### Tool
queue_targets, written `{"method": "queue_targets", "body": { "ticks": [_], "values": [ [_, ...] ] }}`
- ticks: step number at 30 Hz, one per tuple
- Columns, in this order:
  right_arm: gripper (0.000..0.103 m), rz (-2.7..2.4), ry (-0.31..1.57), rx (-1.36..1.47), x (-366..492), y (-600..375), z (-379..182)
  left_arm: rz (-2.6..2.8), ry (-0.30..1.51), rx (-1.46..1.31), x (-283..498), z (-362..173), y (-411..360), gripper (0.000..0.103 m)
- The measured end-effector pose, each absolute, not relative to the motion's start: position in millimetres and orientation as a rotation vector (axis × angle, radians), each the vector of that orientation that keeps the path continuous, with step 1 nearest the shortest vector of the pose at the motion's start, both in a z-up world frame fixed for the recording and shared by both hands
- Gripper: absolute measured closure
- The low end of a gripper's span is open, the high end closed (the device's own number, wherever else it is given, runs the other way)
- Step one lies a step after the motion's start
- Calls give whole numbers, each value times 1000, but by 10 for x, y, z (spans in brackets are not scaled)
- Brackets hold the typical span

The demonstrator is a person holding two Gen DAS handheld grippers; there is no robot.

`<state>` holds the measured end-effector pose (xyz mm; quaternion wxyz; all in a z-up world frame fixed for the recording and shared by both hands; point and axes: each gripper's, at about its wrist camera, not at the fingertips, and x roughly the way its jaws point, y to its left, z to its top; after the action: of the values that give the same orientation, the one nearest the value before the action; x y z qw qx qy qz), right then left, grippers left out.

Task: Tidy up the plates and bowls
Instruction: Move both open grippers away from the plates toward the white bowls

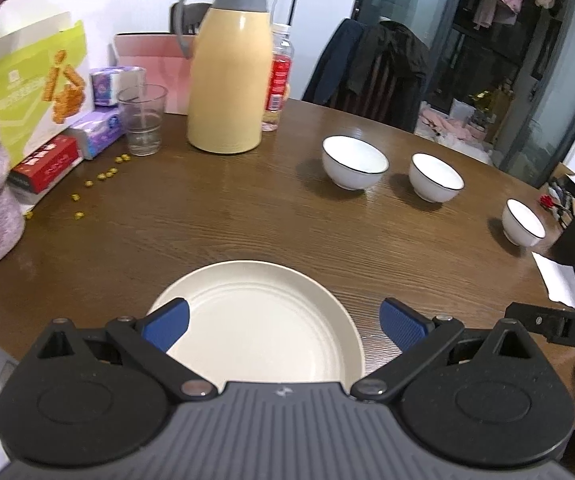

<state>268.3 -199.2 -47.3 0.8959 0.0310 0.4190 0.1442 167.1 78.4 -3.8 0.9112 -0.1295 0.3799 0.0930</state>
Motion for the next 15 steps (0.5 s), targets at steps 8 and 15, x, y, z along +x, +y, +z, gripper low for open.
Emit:
{"method": "queue_targets", "body": {
  "ticks": [8,15],
  "values": [
    [0,192,891,93,2770,-2345,-487,105,814,-238,1945,-102,563,0],
    [0,121,900,137,2907,-2682,-540,42,824,-195,2225,-97,288,0]
  ]
}}
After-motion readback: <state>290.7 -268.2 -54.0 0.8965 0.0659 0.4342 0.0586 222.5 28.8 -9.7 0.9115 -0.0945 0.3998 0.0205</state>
